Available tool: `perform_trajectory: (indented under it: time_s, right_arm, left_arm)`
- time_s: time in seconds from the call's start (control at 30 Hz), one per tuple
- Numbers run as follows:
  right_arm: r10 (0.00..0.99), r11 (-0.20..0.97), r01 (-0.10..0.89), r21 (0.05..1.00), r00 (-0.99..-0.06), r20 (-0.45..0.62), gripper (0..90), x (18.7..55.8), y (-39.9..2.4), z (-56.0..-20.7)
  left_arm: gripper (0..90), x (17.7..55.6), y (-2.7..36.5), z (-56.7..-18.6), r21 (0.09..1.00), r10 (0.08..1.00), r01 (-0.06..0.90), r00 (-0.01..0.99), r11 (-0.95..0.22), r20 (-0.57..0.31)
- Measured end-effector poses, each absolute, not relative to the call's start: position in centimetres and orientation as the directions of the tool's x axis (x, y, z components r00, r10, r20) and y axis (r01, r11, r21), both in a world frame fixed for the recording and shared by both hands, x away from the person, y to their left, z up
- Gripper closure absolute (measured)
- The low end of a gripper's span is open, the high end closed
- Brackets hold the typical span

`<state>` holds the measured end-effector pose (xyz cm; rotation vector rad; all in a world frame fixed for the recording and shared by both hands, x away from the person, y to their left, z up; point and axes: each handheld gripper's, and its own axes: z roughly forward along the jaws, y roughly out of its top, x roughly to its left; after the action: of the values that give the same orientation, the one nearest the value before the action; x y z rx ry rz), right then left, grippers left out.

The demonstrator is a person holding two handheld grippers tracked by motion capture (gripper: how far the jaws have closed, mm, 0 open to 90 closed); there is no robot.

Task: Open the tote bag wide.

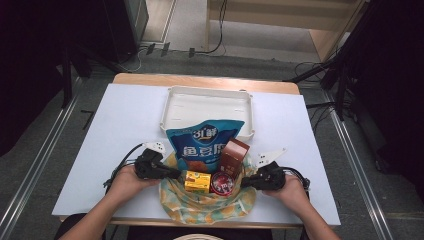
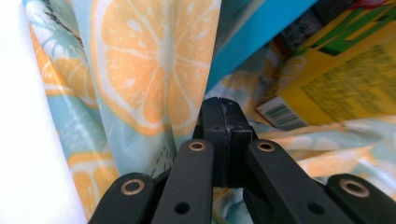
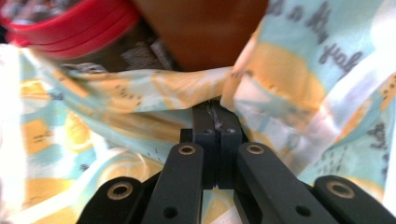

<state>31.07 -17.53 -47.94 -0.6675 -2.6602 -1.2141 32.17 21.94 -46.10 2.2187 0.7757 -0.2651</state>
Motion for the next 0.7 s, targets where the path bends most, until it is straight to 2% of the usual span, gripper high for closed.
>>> perform_trajectory:
  time_s: [0.13,0.27,0.4,0.57,0.7]
  right_arm:
    - [0.32,0.542,0.415,0.731,-0.906,0.277,90.0,30.0,-18.2,-45.9]
    - [0.31,0.5,0.427,0.754,-0.9,0.305,90.0,29.1,-19.0,-44.1]
    - [0.327,0.466,0.412,0.783,-0.903,0.28,90.0,28.2,-19.7,-42.5]
    - [0.374,0.434,0.402,0.806,-0.894,0.245,90.0,29.1,-19.9,-40.0]
    - [0.399,0.433,0.408,0.804,-0.886,0.234,90.0,31.0,-20.0,-39.8]
  left_arm:
    - [90.0,31.6,22.0,-44.5,0.616,0.437,0.596,0.8,-0.514,-0.41]
    - [90.0,31.1,22.2,-43.0,0.625,0.429,0.588,0.807,-0.513,-0.406]
    - [90.0,31.1,22.7,-41.5,0.648,0.441,0.576,0.812,-0.499,-0.382]
    - [90.0,32.2,23.1,-40.1,0.663,0.455,0.583,0.803,-0.47,-0.385]
    - [90.0,33.1,23.1,-39.8,0.645,0.455,0.593,0.799,-0.482,-0.394]
